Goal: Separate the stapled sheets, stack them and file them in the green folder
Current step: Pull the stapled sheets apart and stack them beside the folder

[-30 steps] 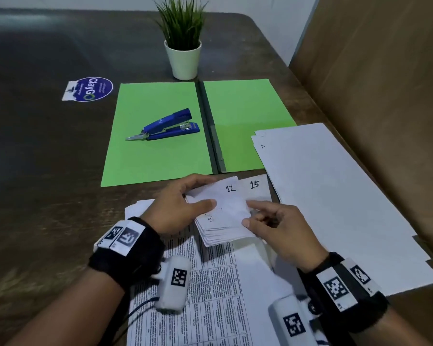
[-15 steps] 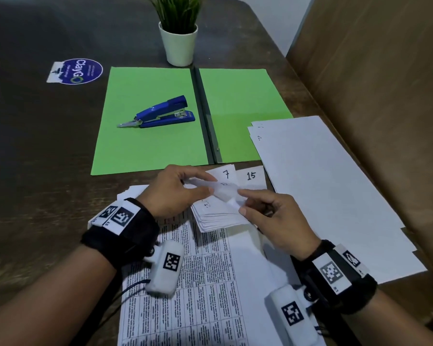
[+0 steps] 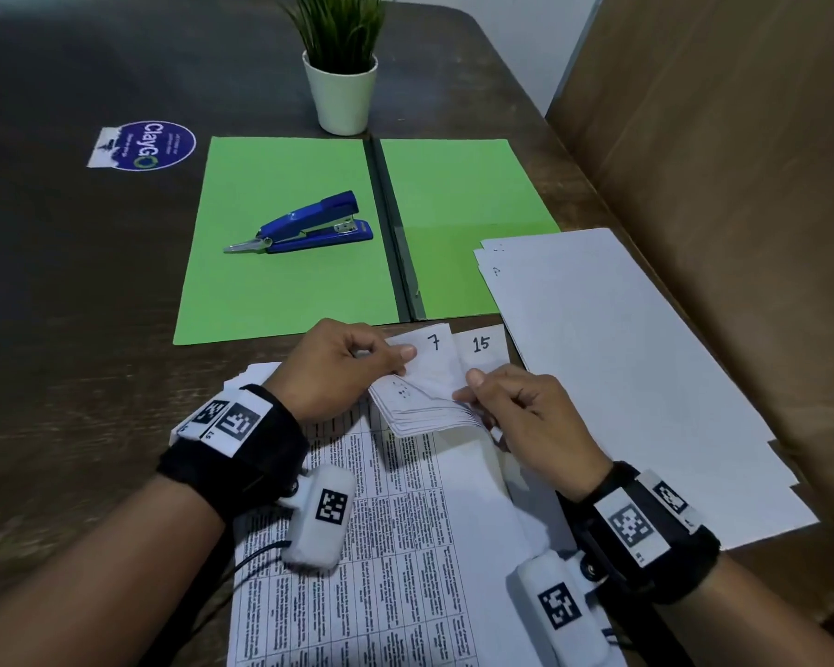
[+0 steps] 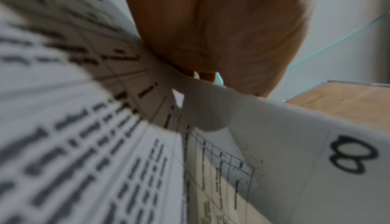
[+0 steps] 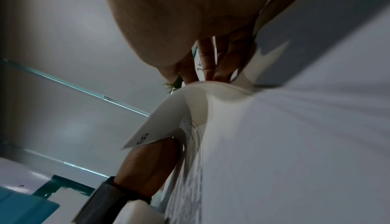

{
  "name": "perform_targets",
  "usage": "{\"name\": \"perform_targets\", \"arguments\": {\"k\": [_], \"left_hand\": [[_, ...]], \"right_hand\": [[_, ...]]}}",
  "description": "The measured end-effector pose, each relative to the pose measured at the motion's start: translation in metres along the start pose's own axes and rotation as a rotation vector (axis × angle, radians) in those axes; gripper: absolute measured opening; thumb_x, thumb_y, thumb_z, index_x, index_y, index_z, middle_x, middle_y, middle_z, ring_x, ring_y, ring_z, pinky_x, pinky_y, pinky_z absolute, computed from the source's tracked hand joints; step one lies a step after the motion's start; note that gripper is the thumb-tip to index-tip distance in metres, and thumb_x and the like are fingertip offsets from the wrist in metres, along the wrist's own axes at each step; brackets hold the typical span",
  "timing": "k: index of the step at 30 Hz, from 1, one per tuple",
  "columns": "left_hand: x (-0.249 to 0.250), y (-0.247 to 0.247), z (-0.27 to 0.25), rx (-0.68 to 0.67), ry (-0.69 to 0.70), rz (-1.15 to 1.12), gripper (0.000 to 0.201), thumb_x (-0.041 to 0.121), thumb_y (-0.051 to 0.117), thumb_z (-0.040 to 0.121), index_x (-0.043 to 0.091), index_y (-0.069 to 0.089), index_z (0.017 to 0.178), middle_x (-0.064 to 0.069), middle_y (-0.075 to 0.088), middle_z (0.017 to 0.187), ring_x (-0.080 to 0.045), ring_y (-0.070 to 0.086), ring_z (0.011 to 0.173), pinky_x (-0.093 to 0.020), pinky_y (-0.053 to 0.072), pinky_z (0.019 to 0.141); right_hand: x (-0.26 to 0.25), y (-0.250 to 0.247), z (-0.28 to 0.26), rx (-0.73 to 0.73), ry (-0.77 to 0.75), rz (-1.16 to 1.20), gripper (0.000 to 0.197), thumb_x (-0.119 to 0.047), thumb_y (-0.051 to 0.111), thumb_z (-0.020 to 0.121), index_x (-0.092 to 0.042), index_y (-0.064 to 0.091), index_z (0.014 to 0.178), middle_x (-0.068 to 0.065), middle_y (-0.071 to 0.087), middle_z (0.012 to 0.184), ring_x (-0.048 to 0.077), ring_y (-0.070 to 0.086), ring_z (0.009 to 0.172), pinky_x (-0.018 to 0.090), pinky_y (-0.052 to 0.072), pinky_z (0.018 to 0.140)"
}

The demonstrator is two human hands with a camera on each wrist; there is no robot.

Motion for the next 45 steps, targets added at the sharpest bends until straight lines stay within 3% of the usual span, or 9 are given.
{"name": "perform_targets", "arguments": {"k": [6,14,20,23,29,33,36,38,45], "left_hand": [[0.003,0.001,-0.001,0.000,-0.003,0.007,0.025,0.031,0.075,0.087,0.011,0.079,0.073,0.021,0.071,0.073,0.011,0.063,0.071,-0.003,0.038,0.064],[0.002,-0.003,-0.003,0.021,-0.033,-0.005,0.015,0.022,0.087,0.075,0.025,0.078,0.087,0.010,0.077,0.091,-0.006,0.071,0.087,-0.027,0.055,0.086],[0.002,-0.003,-0.001,-0.002,-0.004,-0.022,0.037,0.019,0.087,0.075,0.032,0.073,0.107,0.009,0.074,0.110,-0.006,0.069,0.101,-0.020,0.055,0.088],[0.001,-0.004,-0.001,0.000,0.003,-0.032,0.035,0.019,0.087,0.076,0.033,0.073,0.105,0.009,0.074,0.109,-0.006,0.069,0.100,-0.018,0.054,0.087],[0.000,-0.004,-0.002,0.011,-0.013,-0.026,0.015,0.028,0.088,0.072,0.026,0.077,0.083,0.007,0.077,0.088,-0.006,0.069,0.081,-0.027,0.056,0.079],[0.010,0.001,-0.006,-0.022,-0.009,-0.089,0.037,0.045,0.073,0.077,0.008,0.078,0.075,0.010,0.075,0.078,0.005,0.067,0.071,-0.019,0.049,0.069],[0.010,-0.001,-0.004,0.001,-0.027,-0.085,0.039,0.042,0.067,0.088,0.009,0.078,0.073,0.004,0.075,0.080,0.008,0.062,0.060,-0.013,0.047,0.066],[0.005,-0.002,-0.003,0.009,-0.029,-0.047,0.018,0.037,0.077,0.083,0.020,0.078,0.077,0.003,0.077,0.084,-0.004,0.068,0.077,-0.025,0.053,0.080],[0.000,-0.004,-0.002,0.014,-0.028,-0.014,0.026,0.021,0.084,0.078,0.035,0.076,0.099,0.010,0.076,0.106,-0.006,0.070,0.099,-0.034,0.056,0.095]], "right_hand": [[0.002,-0.001,0.005,0.029,-0.003,-0.032,0.018,-0.025,0.075,0.087,-0.029,0.076,0.069,-0.009,0.064,0.069,0.010,0.057,0.062,0.028,0.044,0.060],[-0.010,-0.007,0.034,0.114,0.039,-0.211,0.021,-0.029,0.087,0.072,-0.018,0.069,0.071,-0.003,0.069,0.068,0.013,0.062,0.063,0.037,0.058,0.068],[-0.013,0.010,0.032,0.118,0.085,-0.042,0.025,-0.016,0.086,0.074,-0.010,0.064,0.064,0.003,0.059,0.056,0.019,0.055,0.045,0.029,0.048,0.044],[-0.019,0.013,0.032,0.108,0.045,-0.082,0.024,-0.013,0.081,0.081,-0.008,0.065,0.063,-0.001,0.059,0.052,0.018,0.055,0.040,0.028,0.047,0.043],[-0.034,0.020,0.022,0.028,-0.137,-0.201,0.030,-0.017,0.075,0.086,-0.033,0.065,0.063,-0.013,0.061,0.061,0.006,0.054,0.054,0.023,0.044,0.055],[-0.029,0.020,0.004,-0.011,-0.084,0.004,0.027,-0.028,0.069,0.091,-0.025,0.070,0.064,-0.011,0.058,0.054,0.005,0.048,0.050,0.020,0.039,0.053],[-0.014,0.007,0.000,0.052,0.013,0.149,0.008,-0.024,0.065,0.093,-0.024,0.073,0.096,-0.005,0.071,0.068,0.005,0.063,0.063,0.018,0.048,0.060],[-0.003,0.007,0.000,0.041,0.067,0.169,0.026,-0.014,0.069,0.091,-0.015,0.067,0.116,-0.008,0.066,0.063,0.001,0.057,0.058,0.013,0.045,0.060],[0.004,0.012,-0.001,-0.001,0.055,0.125,0.029,-0.012,0.076,0.086,-0.018,0.071,0.114,-0.003,0.064,0.078,0.005,0.057,0.066,0.019,0.046,0.068]]}}
Point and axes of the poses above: each hand's wrist, its own z-axis towards the middle knuckle, its own y-axis out of the palm, x = y × z, the point moved 9 cm from there along z, towards the middle knuckle
